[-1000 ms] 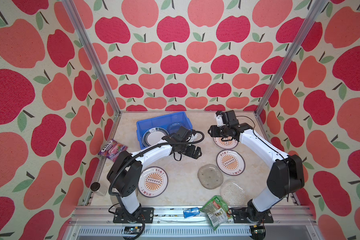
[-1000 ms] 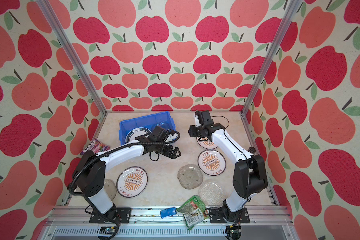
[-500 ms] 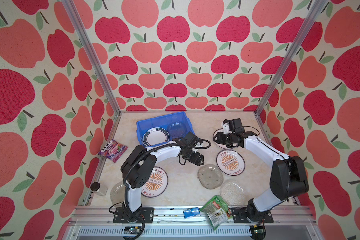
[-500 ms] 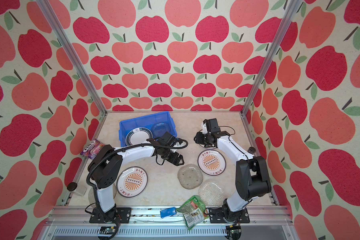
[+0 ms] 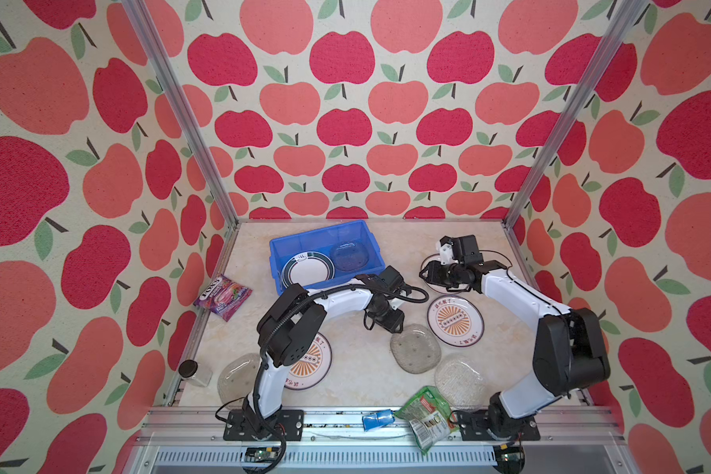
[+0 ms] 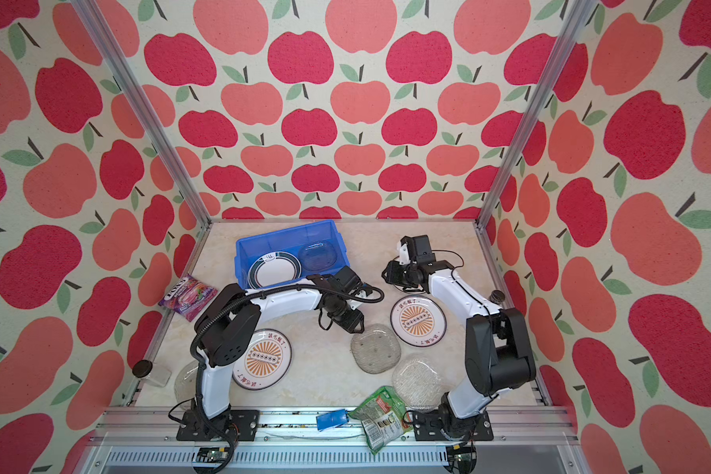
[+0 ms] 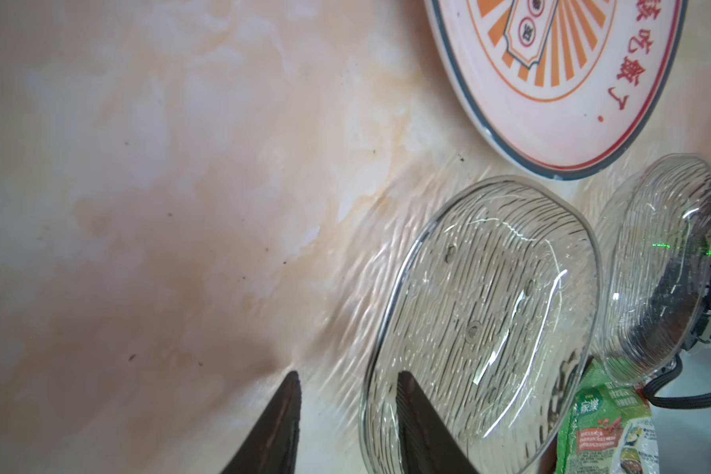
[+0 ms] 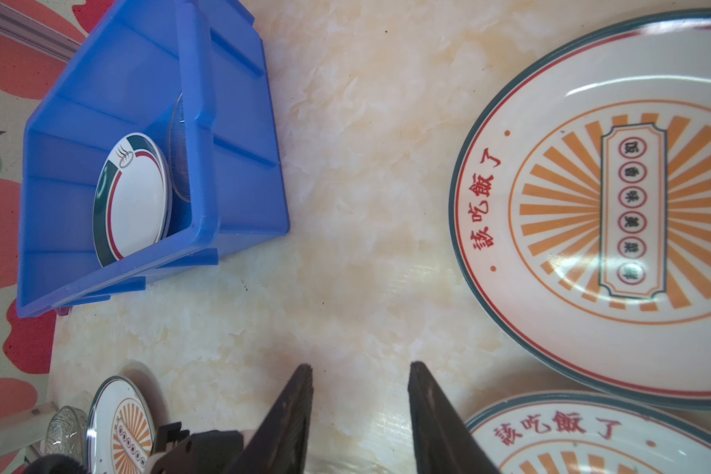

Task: Place the plates into the plastic bin on the countertop
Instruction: 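Lower the left gripper to the clear ribbed glass dish nearer the robot, then grasp the edge of the glass dish with the left gripper, then lift the glass dish and carry it over the blue bin with the left gripper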

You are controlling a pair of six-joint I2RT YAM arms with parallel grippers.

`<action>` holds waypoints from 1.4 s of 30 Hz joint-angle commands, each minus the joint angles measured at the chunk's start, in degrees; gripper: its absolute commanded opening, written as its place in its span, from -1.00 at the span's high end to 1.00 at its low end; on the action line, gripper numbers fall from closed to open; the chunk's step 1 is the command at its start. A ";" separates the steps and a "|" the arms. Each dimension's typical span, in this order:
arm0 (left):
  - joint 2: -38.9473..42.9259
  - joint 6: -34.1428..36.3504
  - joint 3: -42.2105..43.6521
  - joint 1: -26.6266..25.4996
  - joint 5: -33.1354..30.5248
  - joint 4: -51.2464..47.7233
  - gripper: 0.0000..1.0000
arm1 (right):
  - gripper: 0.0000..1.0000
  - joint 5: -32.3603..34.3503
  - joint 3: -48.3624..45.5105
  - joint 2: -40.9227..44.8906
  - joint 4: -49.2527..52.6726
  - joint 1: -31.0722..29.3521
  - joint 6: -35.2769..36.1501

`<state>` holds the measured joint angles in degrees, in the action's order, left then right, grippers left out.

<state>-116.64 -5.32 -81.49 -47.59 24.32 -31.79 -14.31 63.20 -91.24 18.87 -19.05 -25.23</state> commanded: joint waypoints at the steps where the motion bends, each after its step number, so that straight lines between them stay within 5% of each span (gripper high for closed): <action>1: -1.94 0.31 -2.54 -0.22 0.50 -3.24 0.31 | 0.16 -0.72 -1.09 1.33 -0.33 0.83 -0.87; 9: -2.54 0.22 -2.99 -0.22 2.03 -3.66 0.53 | 0.16 -1.96 -1.81 1.94 -0.77 2.08 -1.09; 28: -4.13 -0.21 -4.03 0.30 6.00 -4.24 0.62 | 0.16 -1.68 -3.41 3.42 -0.42 3.44 -0.50; 33: -4.03 -0.89 -3.92 0.81 4.94 -4.32 1.00 | 0.16 -1.78 -3.18 3.31 -0.74 3.67 -0.74; 42: 5.01 -1.01 0.23 8.08 4.79 -4.65 1.00 | 0.16 -2.66 -1.79 2.50 -1.36 3.67 -1.66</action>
<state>-117.47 -6.11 -81.97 -42.52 29.21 -34.70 -15.88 60.60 -89.30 18.24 -15.73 -25.74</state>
